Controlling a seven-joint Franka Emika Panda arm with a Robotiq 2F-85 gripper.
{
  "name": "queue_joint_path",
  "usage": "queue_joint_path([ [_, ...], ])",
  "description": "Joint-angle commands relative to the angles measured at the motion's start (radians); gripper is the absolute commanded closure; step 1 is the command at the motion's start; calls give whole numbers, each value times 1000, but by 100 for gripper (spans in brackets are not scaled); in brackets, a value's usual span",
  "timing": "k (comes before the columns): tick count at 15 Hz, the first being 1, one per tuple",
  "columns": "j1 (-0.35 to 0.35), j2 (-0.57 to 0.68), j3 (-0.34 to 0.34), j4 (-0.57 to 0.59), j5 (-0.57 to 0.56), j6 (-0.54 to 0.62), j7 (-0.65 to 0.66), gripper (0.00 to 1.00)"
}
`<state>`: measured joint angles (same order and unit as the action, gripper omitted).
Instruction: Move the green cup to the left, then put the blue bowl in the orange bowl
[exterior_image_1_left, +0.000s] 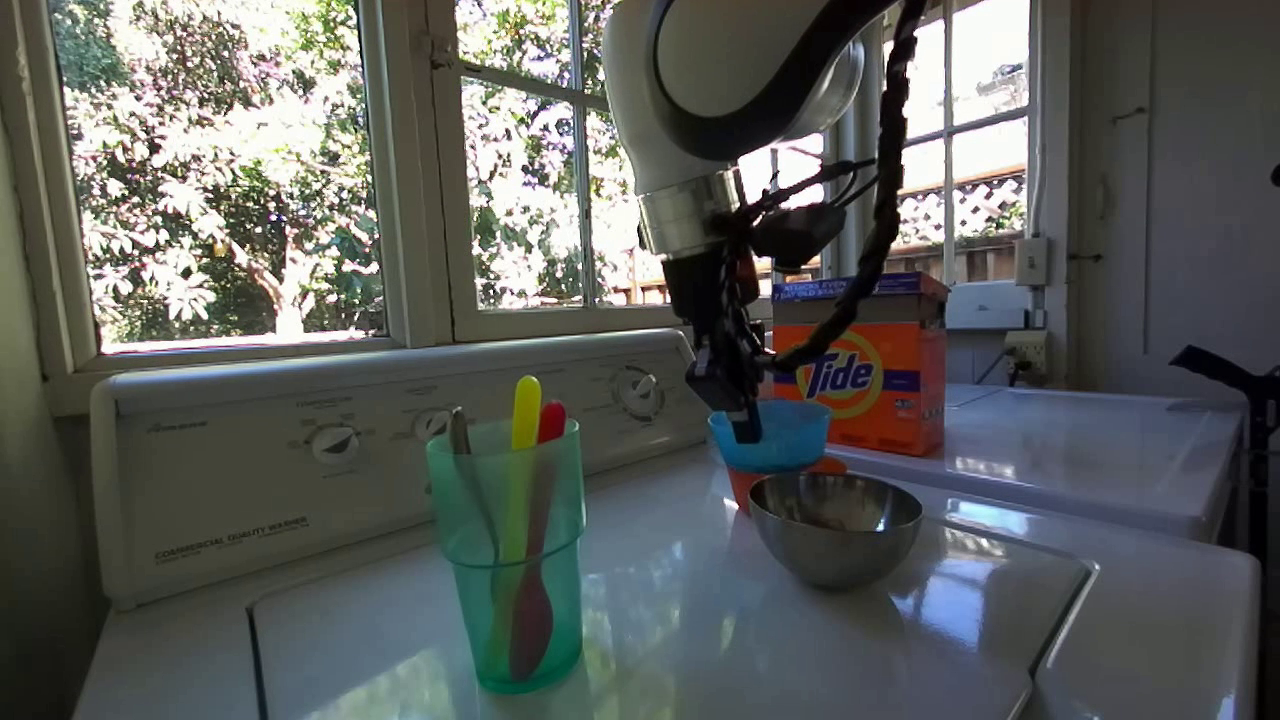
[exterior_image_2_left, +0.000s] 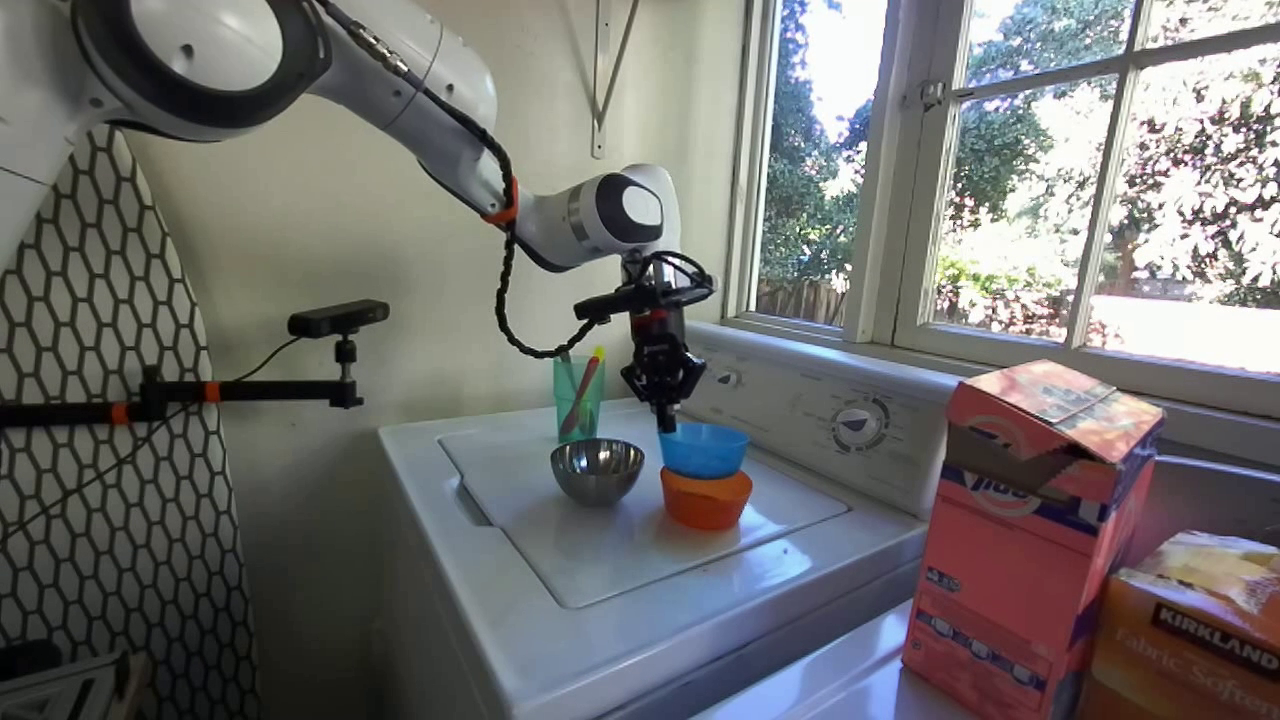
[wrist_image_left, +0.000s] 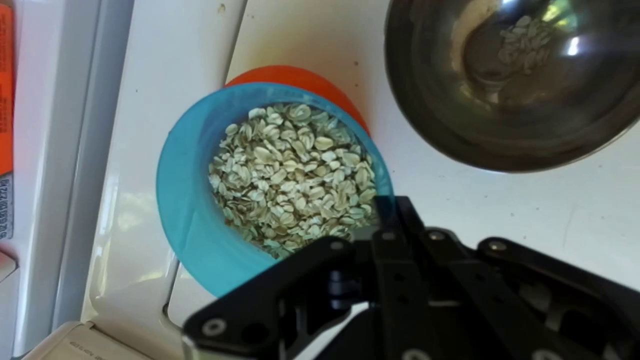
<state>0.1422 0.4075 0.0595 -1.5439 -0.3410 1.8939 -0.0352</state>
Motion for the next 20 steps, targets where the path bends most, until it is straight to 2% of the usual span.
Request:
queue_joint_path([
  [1, -1, -27, -9, -40, 7, 17, 32, 99],
  [6, -14, -25, -16, -54, 20, 14, 40, 99],
  [15, -40, 0, -11, -57, 62, 35, -21, 99],
  [17, -37, -4, -13, -49, 53, 17, -26, 69],
  [20, -31, -22, -12, -45, 45, 0, -36, 48],
])
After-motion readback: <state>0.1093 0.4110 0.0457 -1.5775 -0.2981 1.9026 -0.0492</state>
